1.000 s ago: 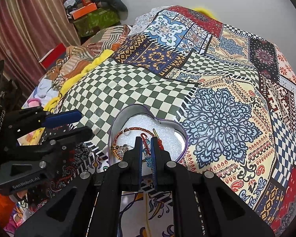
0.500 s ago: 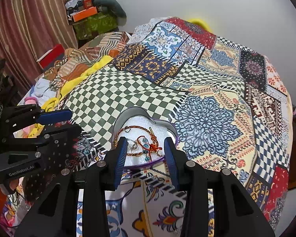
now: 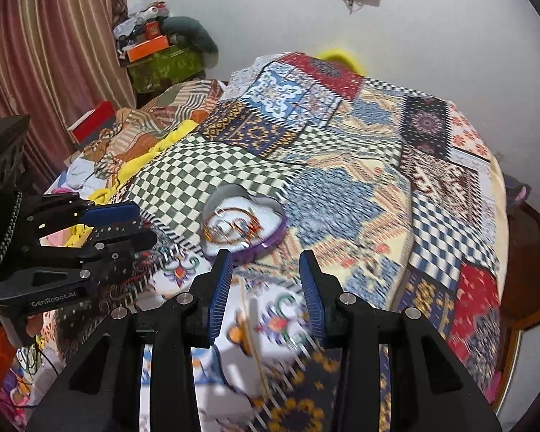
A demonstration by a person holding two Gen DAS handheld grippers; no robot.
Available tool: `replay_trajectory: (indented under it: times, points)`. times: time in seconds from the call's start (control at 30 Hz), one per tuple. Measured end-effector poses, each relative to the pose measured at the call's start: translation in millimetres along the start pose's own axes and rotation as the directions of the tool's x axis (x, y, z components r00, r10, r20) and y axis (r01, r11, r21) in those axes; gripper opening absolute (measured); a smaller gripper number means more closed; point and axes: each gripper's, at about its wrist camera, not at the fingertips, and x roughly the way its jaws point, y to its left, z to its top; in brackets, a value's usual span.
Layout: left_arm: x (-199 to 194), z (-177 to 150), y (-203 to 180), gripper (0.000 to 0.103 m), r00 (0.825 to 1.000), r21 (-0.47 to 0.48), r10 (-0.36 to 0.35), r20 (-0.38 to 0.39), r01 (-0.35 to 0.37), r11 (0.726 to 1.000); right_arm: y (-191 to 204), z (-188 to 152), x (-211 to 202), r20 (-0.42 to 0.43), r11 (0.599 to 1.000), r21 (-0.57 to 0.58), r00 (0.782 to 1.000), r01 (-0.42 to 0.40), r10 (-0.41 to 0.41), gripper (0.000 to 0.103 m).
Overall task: Organize jewelry
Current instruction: 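Move both grippers away from the tin toward the remaining silver rings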
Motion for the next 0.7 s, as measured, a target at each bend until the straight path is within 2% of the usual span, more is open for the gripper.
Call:
replay_trajectory:
  times: [0.4, 0.57, 0.7]
  points:
    - [12, -12, -70, 0.041, 0.995, 0.092, -0.082, -0.054, 0.087, 0.992, -28, -53, -24, -0.024, 0.996, 0.008, 0.996, 0.09, -0.09, 0.035]
    - [31, -17, -95, 0.041, 0.983, 0.093, -0.142, -0.113, 0.152, 0.984, -40, -66, -29, -0.018, 0.995, 0.063, 0.997, 0.075, -0.074, 0.035]
    - [43, -22, -115, 0.041, 0.976, 0.121, -0.158, -0.152, 0.177, 0.977, -46, -72, -29, -0.016, 0.994, 0.091, 0.998, 0.065, -0.064, 0.035]
